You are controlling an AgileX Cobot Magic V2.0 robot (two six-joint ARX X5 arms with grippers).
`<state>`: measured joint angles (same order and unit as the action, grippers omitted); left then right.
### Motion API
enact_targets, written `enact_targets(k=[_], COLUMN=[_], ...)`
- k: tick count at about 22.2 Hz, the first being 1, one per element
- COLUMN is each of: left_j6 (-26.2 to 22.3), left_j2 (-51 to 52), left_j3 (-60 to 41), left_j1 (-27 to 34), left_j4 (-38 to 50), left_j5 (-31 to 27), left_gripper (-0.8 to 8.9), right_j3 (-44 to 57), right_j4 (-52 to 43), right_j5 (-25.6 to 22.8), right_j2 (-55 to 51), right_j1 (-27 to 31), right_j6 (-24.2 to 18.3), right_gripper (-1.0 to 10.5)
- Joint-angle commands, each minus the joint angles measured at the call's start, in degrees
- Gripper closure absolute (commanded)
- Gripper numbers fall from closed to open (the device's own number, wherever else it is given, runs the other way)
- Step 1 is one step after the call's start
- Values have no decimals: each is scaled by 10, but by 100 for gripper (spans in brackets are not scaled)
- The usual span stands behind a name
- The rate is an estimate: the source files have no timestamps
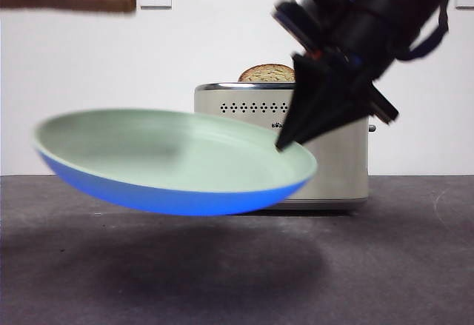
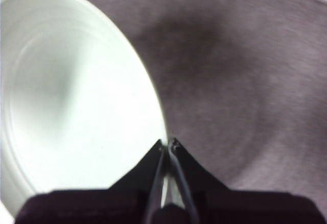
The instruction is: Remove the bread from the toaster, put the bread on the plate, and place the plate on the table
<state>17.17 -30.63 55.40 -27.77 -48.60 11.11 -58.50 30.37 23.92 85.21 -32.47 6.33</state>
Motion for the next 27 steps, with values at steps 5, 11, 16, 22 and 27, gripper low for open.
enact_targets(k=[5, 11, 16, 22, 27], left_j6=[-36, -54, -52, -54, -53], left_j2=[-95, -236, -328, -352, -352], left_j3=[0, 0, 0, 0, 0], left_j1=[1, 1, 1, 1, 1], left_j4=[7, 55, 86, 61, 61], left_j5=[2, 29, 43, 44, 44], left_gripper=[820, 820, 820, 706, 373], right_j3=[0, 0, 0, 0, 0], right_j4=[-20, -31, -31, -31, -31], right_j5=[-33, -33, -33, -35, -34], right_j2=[-31, -31, -32, -32, -31], right_j1=[-55, -66, -66, -66, -66], right_j6=[44, 61, 61, 57, 57], right_gripper=[960, 960, 960, 960, 960])
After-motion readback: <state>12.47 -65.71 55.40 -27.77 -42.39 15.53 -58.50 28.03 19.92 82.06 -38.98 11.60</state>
